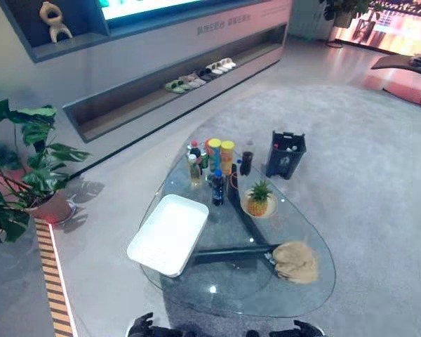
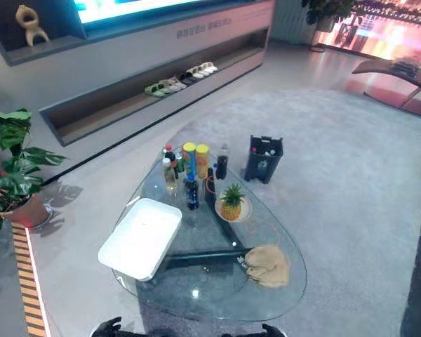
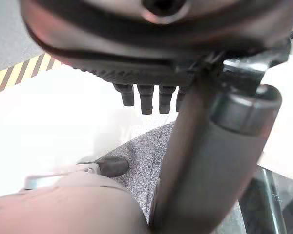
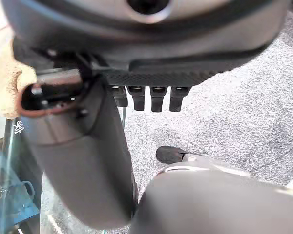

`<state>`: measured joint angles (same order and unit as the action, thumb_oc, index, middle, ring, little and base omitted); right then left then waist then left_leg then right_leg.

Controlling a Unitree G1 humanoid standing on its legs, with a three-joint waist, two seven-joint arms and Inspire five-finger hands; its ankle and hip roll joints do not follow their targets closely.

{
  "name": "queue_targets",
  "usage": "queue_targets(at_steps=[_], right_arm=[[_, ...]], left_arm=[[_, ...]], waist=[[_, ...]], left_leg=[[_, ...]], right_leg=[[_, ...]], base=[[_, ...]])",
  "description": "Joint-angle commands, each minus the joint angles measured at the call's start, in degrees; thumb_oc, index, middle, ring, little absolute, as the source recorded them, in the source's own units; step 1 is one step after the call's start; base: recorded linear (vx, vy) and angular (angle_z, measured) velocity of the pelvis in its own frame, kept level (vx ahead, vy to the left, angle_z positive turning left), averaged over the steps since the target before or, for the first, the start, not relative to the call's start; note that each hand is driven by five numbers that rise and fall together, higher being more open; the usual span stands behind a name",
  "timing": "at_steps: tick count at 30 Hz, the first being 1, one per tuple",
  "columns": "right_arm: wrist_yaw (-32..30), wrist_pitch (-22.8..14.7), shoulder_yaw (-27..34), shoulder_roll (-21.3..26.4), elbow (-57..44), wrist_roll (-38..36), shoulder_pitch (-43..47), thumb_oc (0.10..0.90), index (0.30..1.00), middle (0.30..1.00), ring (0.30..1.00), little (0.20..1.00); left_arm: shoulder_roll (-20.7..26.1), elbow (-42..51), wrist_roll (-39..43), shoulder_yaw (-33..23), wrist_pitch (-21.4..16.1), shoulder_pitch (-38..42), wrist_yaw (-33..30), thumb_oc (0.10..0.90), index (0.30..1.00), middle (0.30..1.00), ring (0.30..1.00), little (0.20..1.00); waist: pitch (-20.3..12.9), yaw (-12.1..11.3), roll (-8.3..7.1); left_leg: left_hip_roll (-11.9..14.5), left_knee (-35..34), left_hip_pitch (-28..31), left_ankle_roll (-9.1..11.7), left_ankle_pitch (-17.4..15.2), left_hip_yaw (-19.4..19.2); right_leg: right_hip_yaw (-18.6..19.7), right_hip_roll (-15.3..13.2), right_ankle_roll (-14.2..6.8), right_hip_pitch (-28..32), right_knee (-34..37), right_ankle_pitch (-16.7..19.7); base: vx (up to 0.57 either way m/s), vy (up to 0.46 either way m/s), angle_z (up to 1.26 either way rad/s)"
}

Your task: Wipe the table with a cloth and put it in the basket.

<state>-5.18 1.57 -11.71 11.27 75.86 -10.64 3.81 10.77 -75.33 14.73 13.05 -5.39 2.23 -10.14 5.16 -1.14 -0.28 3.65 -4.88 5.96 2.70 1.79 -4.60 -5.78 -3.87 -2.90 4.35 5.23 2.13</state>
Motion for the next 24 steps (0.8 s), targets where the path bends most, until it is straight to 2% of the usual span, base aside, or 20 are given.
queue_targets(at_steps=[1, 5, 10, 21, 24], right_arm=[[-1.40, 0.48, -2.47, 0.09, 2.26, 1.10, 2.07, 0.800, 0.900, 0.900, 0.900, 0.900], [-1.35, 0.72, -2.24, 0.39, 1.90, 1.58, 1.94, 0.800, 0.900, 0.900, 0.900, 0.900], [-1.32, 0.71, -2.19, 0.62, 1.78, 1.78, 1.83, 0.800, 0.900, 0.900, 0.900, 0.900], [-2.11, -0.51, -2.09, -0.09, 2.80, 1.56, 1.74, 0.800, 0.900, 0.900, 0.900, 0.900], [-3.30, -3.74, -2.23, -0.16, 2.83, 2.70, 1.70, 0.800, 0.900, 0.900, 0.900, 0.900]], left_arm=[[-0.75, -2.75, 1.94, -0.02, 0.27, 3.99, 1.44, 0.800, 0.900, 0.900, 0.900, 0.900], [-0.46, -2.46, 2.72, -0.60, 0.13, 3.53, 3.04, 0.800, 0.900, 0.900, 0.900, 0.900], [-0.46, -2.23, 2.62, -0.21, 0.74, 3.59, 2.94, 0.800, 0.900, 0.900, 0.900, 0.900], [-1.22, -3.30, 1.62, -0.31, -0.34, 3.44, 2.35, 0.800, 0.900, 0.900, 0.900, 0.900], [-1.54, -3.47, 1.56, -0.23, -0.44, 3.29, 1.94, 0.800, 0.900, 0.900, 0.900, 0.900]], waist=[[0.43, 0.60, -1.12], [0.36, 0.57, -1.09], [0.33, 0.50, -1.04], [0.24, 0.31, -1.18], [0.11, 0.24, -1.22]], left_leg=[[-0.32, -0.12, -0.28, -0.78, -1.62, 0.78], [-0.24, -0.12, -0.24, -0.79, -1.58, 0.58], [-0.13, -0.12, -0.35, -0.85, -1.52, 0.42], [-0.26, -0.12, -0.33, -0.87, -1.66, 0.67], [-0.26, -0.12, -0.19, -0.84, -1.71, 0.74]], right_leg=[[-1.33, -2.77, -1.89, 1.28, -0.41, 0.39], [-1.36, -2.75, -1.95, 1.32, -0.40, 0.45], [-1.57, -2.86, -2.03, 1.23, -0.35, 0.56], [-1.71, -2.91, -1.97, 1.39, -0.23, 0.53], [-1.82, -2.97, -2.01, 1.59, -0.23, 0.49]], base=[[0.06, -0.079, -0.62], [0.00, 0.000, 0.00], [0.00, 0.003, -0.01], [0.00, 0.001, 0.00], [0.00, 0.000, 0.00]])
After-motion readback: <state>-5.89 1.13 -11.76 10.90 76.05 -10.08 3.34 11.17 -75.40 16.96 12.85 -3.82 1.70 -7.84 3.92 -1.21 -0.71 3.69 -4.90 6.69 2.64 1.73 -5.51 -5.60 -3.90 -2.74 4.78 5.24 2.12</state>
